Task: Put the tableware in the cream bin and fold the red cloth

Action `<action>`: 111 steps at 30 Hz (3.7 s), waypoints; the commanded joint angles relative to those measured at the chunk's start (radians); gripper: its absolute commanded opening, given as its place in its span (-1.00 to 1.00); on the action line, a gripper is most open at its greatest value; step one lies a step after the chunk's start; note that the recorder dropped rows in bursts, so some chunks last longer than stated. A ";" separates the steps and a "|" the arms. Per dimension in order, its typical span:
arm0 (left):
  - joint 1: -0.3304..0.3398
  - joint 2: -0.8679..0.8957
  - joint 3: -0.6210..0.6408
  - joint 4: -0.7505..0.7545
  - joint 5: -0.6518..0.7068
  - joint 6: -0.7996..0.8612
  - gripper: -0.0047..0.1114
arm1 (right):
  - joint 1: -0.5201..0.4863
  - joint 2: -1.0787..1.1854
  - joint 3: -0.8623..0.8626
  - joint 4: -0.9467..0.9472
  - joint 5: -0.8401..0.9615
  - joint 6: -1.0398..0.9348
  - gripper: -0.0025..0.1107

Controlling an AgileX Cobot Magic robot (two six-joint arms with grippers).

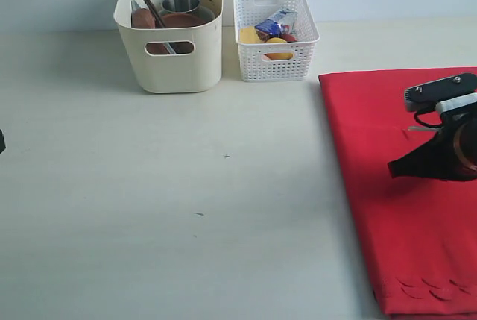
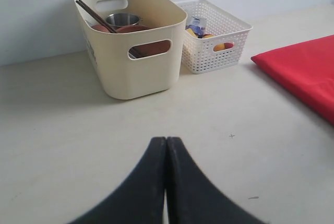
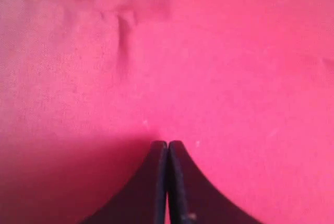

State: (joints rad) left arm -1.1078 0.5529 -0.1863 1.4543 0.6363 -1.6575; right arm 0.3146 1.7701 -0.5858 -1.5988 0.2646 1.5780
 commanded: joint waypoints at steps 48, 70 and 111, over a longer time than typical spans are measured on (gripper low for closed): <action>0.003 -0.006 0.002 0.004 -0.080 0.035 -0.90 | -0.023 0.193 -0.190 0.131 0.088 -0.155 -0.96; 0.003 -0.006 0.002 0.004 -0.048 0.057 -0.90 | -0.027 0.364 -0.547 0.054 0.096 -0.167 -0.96; 0.359 -0.171 0.059 0.114 -0.171 0.078 -0.90 | -0.024 -0.626 -0.199 0.501 0.047 -0.339 -0.96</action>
State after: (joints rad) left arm -0.9318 0.4602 -0.1458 1.4937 0.5753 -1.5622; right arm 0.2904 1.1526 -0.7896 -1.0942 0.3120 1.2395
